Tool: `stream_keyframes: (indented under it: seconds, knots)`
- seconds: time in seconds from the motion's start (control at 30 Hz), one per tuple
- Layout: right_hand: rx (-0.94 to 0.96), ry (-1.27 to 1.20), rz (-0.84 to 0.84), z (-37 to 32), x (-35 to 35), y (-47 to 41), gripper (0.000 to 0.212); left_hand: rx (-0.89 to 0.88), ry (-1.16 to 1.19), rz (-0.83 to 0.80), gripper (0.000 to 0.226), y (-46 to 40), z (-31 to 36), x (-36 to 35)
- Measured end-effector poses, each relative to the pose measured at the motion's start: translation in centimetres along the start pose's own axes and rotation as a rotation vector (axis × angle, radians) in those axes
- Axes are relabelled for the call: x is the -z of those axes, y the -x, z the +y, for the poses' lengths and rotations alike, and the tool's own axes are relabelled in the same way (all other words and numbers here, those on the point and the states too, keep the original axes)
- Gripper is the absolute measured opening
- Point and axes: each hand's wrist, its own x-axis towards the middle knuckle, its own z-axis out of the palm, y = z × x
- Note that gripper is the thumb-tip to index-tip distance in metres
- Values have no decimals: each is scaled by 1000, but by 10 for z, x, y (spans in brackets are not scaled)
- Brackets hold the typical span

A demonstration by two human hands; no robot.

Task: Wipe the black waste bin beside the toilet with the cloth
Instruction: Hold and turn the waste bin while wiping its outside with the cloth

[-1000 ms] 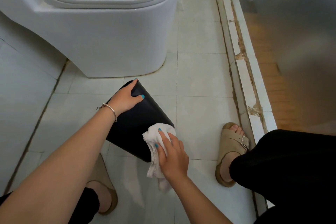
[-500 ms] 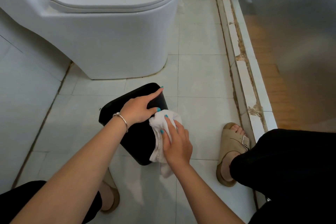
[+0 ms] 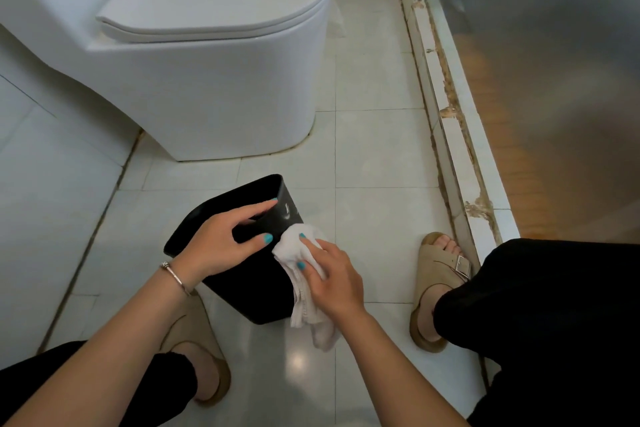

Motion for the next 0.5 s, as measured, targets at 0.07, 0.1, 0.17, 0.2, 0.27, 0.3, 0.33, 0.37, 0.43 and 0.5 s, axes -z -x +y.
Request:
stream_keyframes:
  seconds: [0.07, 0.1, 0.17, 0.2, 0.27, 0.3, 0.33, 0.37, 0.43, 0.5]
  knots:
    - [39, 32, 14, -2, -3, 5, 44, 43, 28, 86, 39, 1, 8, 0]
    - [64, 53, 26, -3, -5, 7, 44, 59, -16, 112, 34, 0, 13, 0]
    - [115, 96, 43, -6, -7, 11, 45, 71, -141, 132, 42, -1, 20, -3]
    - [134, 113, 45, -8, -7, 13, 45, 74, -211, 133, 46, -1, 23, -5]
    - [166, 140, 49, -10, -8, 14, 46, 97, -339, 97, 51, -1, 26, -7]
    - [180, 155, 50, -11, -9, 15, 47, 118, -388, 64, 53, -2, 27, -8]
    - [190, 174, 50, -11, -9, 16, 48, 139, -407, 33, 55, -3, 28, -9]
    - [196, 192, 51, -11, -8, 17, 48, 159, -387, 10, 57, -4, 28, -10]
    - [211, 218, 62, -10, -6, 17, 46, 202, -269, -27, 60, -7, 28, -9]
    - [234, 241, 81, -10, -4, 17, 44, 251, -179, -55, 60, -8, 28, -8]
